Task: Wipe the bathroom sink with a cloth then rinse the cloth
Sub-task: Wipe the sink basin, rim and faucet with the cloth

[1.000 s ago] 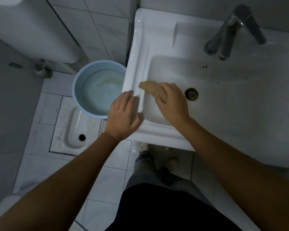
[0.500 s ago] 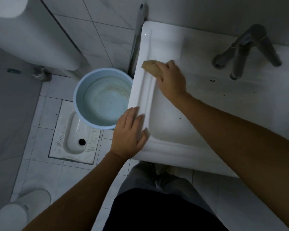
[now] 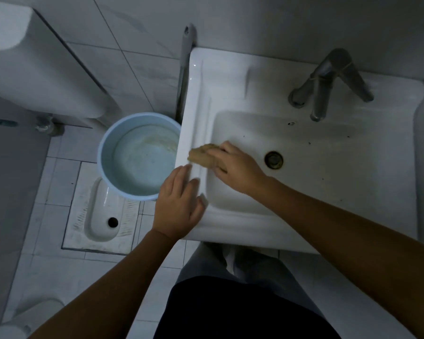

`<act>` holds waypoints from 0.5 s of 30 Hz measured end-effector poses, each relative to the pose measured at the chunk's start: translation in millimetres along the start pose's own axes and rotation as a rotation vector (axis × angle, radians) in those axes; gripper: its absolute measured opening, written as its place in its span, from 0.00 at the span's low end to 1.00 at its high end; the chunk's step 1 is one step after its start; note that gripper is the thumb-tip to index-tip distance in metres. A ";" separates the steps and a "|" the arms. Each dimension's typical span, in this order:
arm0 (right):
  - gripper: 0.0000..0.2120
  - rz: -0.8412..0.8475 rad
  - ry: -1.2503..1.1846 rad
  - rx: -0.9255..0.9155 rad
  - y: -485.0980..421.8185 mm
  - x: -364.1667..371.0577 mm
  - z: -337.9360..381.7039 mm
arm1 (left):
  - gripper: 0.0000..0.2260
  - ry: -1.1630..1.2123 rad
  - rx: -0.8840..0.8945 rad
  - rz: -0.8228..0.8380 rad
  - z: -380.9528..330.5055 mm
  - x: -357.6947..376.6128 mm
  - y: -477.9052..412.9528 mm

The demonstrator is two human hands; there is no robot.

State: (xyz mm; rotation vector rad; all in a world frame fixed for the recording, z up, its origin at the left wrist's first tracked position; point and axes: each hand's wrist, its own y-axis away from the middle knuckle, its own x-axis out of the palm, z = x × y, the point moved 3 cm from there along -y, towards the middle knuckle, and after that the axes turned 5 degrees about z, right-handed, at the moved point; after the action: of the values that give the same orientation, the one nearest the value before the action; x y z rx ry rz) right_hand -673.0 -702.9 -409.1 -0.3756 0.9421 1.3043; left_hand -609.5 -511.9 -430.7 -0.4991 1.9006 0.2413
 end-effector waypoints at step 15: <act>0.17 0.091 -0.069 0.357 172.6 -11.8 -89.0 | 0.19 -0.122 -0.110 0.090 -56.9 -6.0 11.4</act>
State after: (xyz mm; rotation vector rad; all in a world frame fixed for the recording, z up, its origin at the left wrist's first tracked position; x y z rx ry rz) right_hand -866.1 -727.4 -407.9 -0.0111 1.1190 1.1936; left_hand -660.4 -522.9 -404.5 -0.4624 1.7989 0.4274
